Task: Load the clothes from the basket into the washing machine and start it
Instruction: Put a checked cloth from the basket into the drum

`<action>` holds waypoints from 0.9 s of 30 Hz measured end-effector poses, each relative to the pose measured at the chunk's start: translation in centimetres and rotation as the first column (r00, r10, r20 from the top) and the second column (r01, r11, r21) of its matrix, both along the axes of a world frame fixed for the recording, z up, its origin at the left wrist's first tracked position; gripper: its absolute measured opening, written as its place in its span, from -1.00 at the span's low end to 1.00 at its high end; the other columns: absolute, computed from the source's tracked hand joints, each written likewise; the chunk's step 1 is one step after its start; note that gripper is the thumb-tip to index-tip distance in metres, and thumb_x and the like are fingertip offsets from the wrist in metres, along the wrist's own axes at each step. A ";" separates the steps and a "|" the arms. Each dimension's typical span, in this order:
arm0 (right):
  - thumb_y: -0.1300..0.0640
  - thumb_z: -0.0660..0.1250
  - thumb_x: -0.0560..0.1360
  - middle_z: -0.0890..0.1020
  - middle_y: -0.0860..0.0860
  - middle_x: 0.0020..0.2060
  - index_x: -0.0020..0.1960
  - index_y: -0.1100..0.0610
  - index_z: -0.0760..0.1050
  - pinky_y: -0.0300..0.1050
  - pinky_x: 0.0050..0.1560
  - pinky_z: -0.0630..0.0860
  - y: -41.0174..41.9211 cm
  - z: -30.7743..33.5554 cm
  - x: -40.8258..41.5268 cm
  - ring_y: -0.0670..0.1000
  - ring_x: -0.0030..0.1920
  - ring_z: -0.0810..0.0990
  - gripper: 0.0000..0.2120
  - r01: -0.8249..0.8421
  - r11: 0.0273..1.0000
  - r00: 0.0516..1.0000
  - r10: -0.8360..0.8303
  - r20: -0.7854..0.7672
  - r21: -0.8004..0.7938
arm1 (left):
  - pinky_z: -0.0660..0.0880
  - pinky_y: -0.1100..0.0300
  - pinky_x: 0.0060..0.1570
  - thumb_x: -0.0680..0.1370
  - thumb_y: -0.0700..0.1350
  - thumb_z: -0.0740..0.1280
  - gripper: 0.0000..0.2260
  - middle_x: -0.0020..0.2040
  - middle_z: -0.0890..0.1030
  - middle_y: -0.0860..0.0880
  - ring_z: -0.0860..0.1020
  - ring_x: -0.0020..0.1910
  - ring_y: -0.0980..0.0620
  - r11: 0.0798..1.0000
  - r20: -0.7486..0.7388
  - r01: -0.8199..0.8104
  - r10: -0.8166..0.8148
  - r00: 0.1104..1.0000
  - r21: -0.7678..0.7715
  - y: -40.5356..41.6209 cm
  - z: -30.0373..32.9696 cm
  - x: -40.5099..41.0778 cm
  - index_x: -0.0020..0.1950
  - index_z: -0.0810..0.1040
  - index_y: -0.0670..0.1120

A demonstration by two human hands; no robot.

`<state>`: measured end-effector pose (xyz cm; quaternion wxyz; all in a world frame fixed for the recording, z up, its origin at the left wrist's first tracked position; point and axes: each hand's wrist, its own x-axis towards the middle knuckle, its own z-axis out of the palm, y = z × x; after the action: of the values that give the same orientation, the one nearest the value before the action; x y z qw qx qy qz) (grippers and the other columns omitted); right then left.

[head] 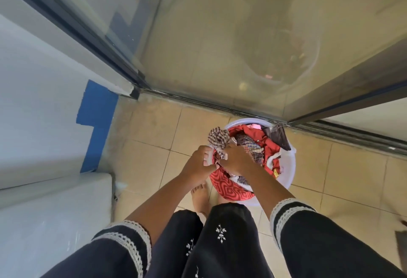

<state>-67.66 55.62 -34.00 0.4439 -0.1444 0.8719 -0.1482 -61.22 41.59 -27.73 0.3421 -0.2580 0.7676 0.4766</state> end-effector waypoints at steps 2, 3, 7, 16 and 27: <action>0.03 0.30 0.57 0.53 0.10 0.29 0.30 0.13 0.56 -0.09 0.18 0.41 -0.5 4.8 0.3 0.11 0.24 0.51 -0.65 0.067 0.988 0.997 -0.062 0.041 -0.139 | 0.38 0.22 0.03 0.48 -0.17 0.49 -0.34 0.29 0.41 -0.02 0.42 0.23 0.04 0.998 -0.036 -0.050 0.051 0.998 0.038 -0.3 2.5 0.7 0.48 0.24 0.00; 0.05 0.30 0.57 0.59 0.11 0.22 0.23 0.14 0.61 -0.09 0.13 0.43 -0.7 7.4 0.5 0.09 0.17 0.54 -0.70 0.108 0.974 0.993 -0.096 0.069 -0.199 | 0.40 0.20 0.01 0.42 -0.15 0.53 -0.26 0.29 0.40 0.01 0.43 0.23 0.03 0.996 -0.057 -0.073 0.076 0.995 0.053 -0.4 3.8 1.1 0.49 0.21 0.06; 0.09 0.34 0.55 0.60 0.13 -0.19 0.00 0.30 0.65 -0.02 -0.07 0.45 -0.4 17.8 1.3 0.09 -0.16 0.55 -0.73 0.447 0.823 0.879 -0.330 0.344 -0.351 | 0.46 0.07 0.15 0.30 -0.11 0.61 -0.03 0.37 0.25 -0.02 0.43 0.25 -0.05 0.995 -0.086 -0.098 0.098 0.991 0.014 -0.7 9.3 2.9 0.54 0.09 0.17; 0.14 0.28 0.62 0.74 0.07 -0.09 -0.01 0.24 0.66 0.00 0.10 0.55 3.4 30.8 3.8 0.10 -0.05 0.62 -0.77 0.846 0.347 0.533 -0.563 0.631 -0.405 | 0.33 0.38 -0.21 0.56 -0.14 0.36 -0.77 0.07 0.57 -0.04 0.52 0.00 0.01 0.958 -0.363 -0.102 -0.002 0.932 -0.267 -0.8 20.1 6.1 0.20 0.50 -0.08; 0.16 0.55 0.30 0.28 -0.08 0.41 0.45 -0.10 0.31 -0.16 0.20 0.39 1.6 35.0 7.1 -0.06 0.27 0.35 -0.21 -0.183 0.871 0.843 -0.100 -0.529 -0.456 | 0.60 -0.04 -0.03 0.56 -0.16 0.36 -0.75 0.08 0.63 -0.07 0.61 -0.01 -0.06 0.950 -0.511 -0.256 0.133 0.849 -0.178 -1.6 27.6 7.4 0.21 0.43 -0.04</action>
<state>-60.58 57.22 1.01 0.1338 -0.3071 0.8906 -0.3076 -53.79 40.01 -0.16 0.0507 -0.2441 0.8507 0.4628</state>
